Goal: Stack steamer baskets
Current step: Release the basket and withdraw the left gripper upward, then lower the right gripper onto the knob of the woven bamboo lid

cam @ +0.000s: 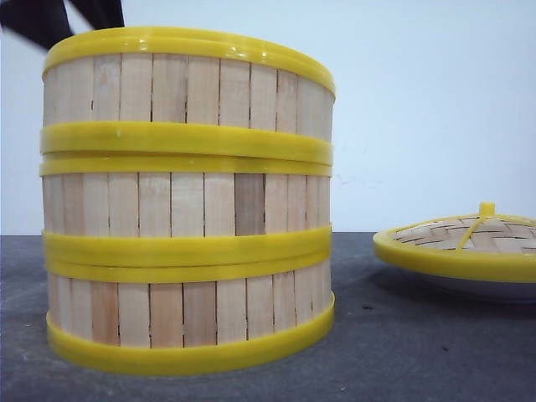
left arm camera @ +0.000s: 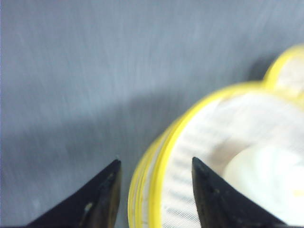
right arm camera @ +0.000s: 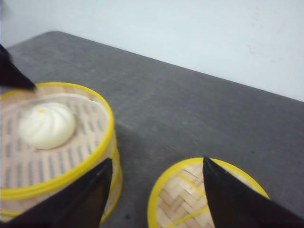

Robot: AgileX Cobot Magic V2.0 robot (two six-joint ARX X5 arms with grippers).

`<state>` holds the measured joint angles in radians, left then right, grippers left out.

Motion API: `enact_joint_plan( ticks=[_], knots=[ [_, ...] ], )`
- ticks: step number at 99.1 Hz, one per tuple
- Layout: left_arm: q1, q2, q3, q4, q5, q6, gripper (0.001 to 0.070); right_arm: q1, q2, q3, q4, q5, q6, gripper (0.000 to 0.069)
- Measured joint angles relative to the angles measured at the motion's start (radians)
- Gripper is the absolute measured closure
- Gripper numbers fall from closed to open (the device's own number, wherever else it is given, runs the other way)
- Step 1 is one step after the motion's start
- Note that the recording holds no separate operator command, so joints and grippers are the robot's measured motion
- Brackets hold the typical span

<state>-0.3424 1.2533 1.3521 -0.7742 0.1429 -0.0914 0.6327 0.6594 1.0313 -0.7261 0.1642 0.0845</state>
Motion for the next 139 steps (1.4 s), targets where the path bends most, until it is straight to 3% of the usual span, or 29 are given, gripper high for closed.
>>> enact_joint_plan(
  ticks=[13,39,75,121,139],
  knots=[
    [0.000,-0.142,0.000,0.045,-0.017,-0.002,0.0433,-0.007,0.069,0.000,-0.037,0.045,0.038,0.0319],
    [0.000,-0.364,-0.012,0.022,-0.019,0.002,0.0434,-0.100,0.275,0.000,-0.066,0.041,0.081,0.0319],
    [0.000,-0.628,-0.271,0.029,-0.015,-0.005,0.0434,-0.322,0.550,0.000,0.037,-0.076,0.083,0.0327],
    [-0.001,-0.738,-0.285,-0.010,-0.013,-0.034,0.0434,-0.360,0.784,0.000,0.119,-0.108,0.089,0.0362],
    [-0.001,-0.739,-0.285,-0.031,-0.013,-0.044,0.0434,-0.369,0.803,0.000,0.122,-0.108,0.089,0.0438]
  ],
)
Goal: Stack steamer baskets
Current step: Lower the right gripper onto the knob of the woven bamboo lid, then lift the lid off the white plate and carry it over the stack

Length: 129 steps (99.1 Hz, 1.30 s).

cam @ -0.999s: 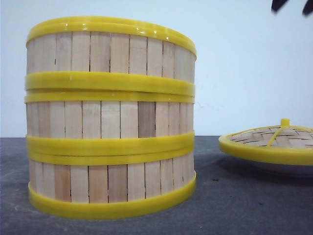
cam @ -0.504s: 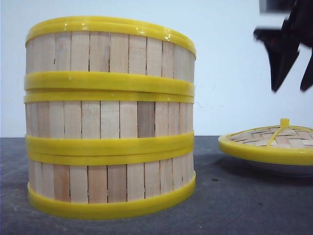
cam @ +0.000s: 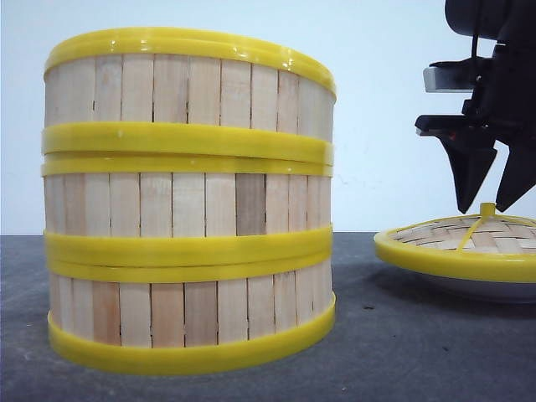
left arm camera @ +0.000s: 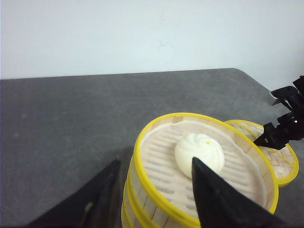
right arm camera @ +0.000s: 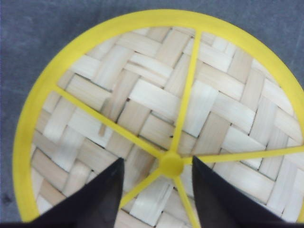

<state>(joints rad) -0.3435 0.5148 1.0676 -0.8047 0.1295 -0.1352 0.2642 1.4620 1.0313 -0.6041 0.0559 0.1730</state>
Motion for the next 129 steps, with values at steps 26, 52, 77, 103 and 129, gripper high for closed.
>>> enact_joint_plan(
  ticks=[26,52,77,103,129],
  knots=[
    [0.000,0.000,0.000,0.001,0.000,0.000,0.0434,-0.023,0.005,0.000,0.002,0.000,0.000,0.0521],
    [0.000,-0.001,0.000,0.001,0.000,0.000,0.0434,-0.034,0.009,0.000,0.003,-0.004,-0.001,0.0588],
    [0.000,-0.001,0.000,0.001,0.000,0.000,0.0434,-0.035,0.010,0.000,0.003,-0.009,-0.001,0.0621],
    [0.000,-0.001,0.000,0.001,0.000,-0.001,0.0434,-0.035,0.010,0.003,0.000,-0.009,-0.003,0.0634],
    [0.000,-0.001,0.000,0.001,0.000,-0.008,0.0434,-0.035,-0.038,0.086,-0.090,-0.008,-0.019,0.0635]
  ],
)
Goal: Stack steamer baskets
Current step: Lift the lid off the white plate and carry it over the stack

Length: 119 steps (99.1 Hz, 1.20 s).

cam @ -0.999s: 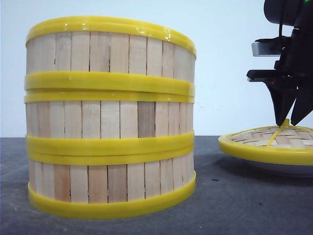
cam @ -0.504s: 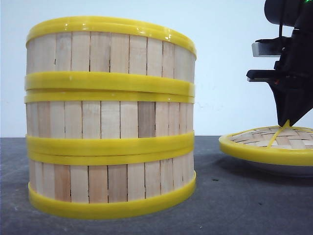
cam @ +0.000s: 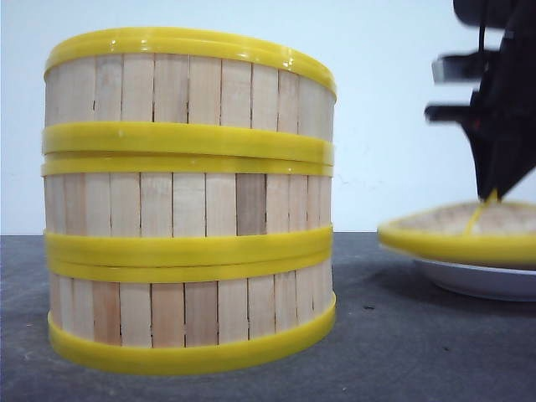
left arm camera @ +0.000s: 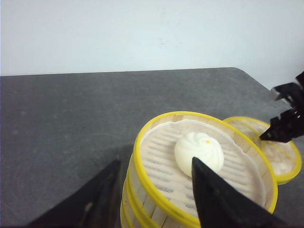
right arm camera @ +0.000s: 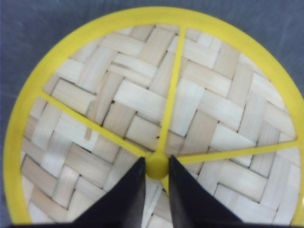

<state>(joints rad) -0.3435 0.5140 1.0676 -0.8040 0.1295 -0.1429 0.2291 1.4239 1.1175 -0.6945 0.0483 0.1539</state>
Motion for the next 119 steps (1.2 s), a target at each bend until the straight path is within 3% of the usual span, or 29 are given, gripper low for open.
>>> enact_joint_plan(
  ticks=[21,33,64,95,119],
  knots=[
    [0.000,0.000,0.000,0.000,0.000,0.000,0.0434,0.007,-0.091,0.197,-0.097,-0.004,-0.021,0.0635],
    [0.000,0.000,0.000,0.000,0.000,0.000,0.0434,0.036,-0.096,0.336,-0.187,-0.068,-0.032,0.0636],
    [0.000,0.000,0.000,0.000,0.000,0.000,0.0434,0.254,-0.080,0.640,-0.289,-0.179,-0.063,0.0638],
    [0.000,0.000,0.000,0.000,0.000,0.000,0.0434,0.500,0.050,0.731,-0.326,-0.179,-0.077,0.0639],
    [0.000,0.000,0.000,0.000,0.000,-0.003,0.0434,0.611,0.165,0.731,-0.347,-0.149,-0.107,0.0640]
  ],
)
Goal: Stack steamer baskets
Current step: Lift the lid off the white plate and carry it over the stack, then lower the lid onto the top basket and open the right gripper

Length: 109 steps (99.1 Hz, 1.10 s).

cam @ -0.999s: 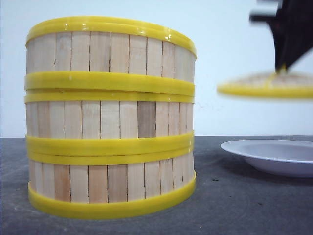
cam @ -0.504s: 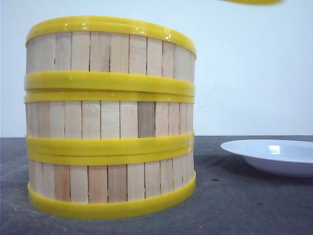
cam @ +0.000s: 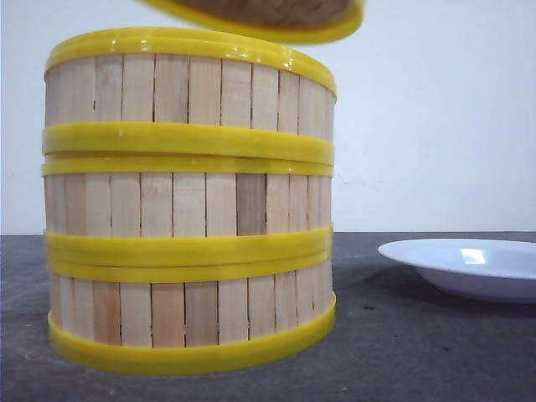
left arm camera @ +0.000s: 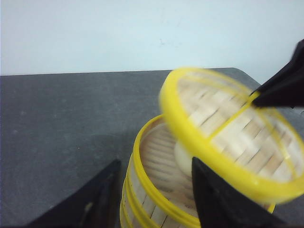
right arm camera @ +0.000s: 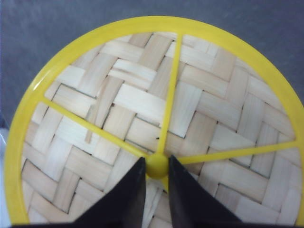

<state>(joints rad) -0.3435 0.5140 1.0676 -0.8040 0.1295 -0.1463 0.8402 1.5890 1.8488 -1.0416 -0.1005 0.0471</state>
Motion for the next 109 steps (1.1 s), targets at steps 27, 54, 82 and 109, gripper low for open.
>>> enact_joint_plan(
  ticks=[27,54,82,109],
  knots=[
    [0.000,0.000,0.000,0.000,0.000,0.000,0.0434,0.024,0.087,0.000,-0.029,0.026,-0.021,0.0640],
    [0.000,0.000,0.000,0.000,0.000,0.000,0.0434,0.024,0.114,0.000,-0.034,0.025,-0.025,0.0640],
    [0.000,0.000,0.000,0.000,0.000,0.000,0.0434,0.034,0.116,0.000,-0.014,0.024,-0.025,0.0640],
    [0.000,0.000,0.000,0.000,0.000,0.000,0.0434,0.043,0.119,0.000,-0.014,0.024,-0.033,0.0640]
  ],
)
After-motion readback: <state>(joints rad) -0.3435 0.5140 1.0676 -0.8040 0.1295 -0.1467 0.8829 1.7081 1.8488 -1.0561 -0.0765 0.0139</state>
